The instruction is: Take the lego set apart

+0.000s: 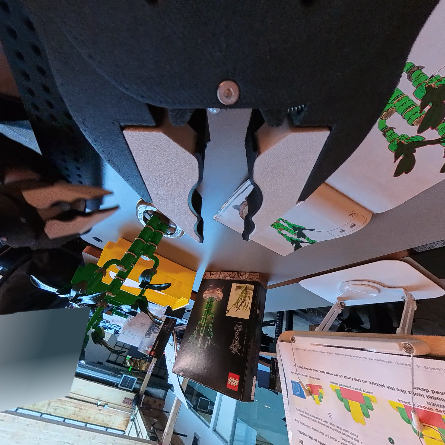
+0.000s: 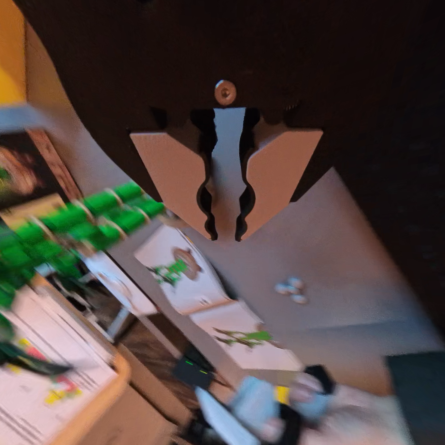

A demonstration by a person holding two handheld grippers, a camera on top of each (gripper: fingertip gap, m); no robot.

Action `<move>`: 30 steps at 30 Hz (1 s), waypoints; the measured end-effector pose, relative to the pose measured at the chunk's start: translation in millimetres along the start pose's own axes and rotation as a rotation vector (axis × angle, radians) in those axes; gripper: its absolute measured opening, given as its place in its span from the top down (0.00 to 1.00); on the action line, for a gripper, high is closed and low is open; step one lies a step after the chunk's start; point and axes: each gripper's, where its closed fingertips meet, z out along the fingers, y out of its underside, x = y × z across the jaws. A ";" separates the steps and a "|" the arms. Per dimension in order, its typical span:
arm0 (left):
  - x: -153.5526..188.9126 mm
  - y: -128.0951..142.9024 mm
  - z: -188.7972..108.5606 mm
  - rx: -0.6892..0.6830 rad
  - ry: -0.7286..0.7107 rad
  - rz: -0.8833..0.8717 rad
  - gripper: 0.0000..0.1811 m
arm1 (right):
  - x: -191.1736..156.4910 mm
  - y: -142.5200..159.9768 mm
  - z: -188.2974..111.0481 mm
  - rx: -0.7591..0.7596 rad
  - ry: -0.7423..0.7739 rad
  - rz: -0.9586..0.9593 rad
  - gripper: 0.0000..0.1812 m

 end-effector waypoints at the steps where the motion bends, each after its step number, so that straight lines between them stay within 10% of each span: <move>1: 0.7 0.5 0.7 -0.002 0.002 0.002 0.82 | 18.8 11.8 -7.0 -0.017 0.056 0.065 0.92; 8: 0.2 9.9 5.9 -0.033 -0.001 0.002 0.83 | 59.9 65.9 -2.8 -0.192 0.070 0.348 0.91; 30: 4.2 2.4 2.4 -0.007 0.015 0.001 0.83 | 59.0 74.1 0.5 -0.332 0.002 0.486 0.86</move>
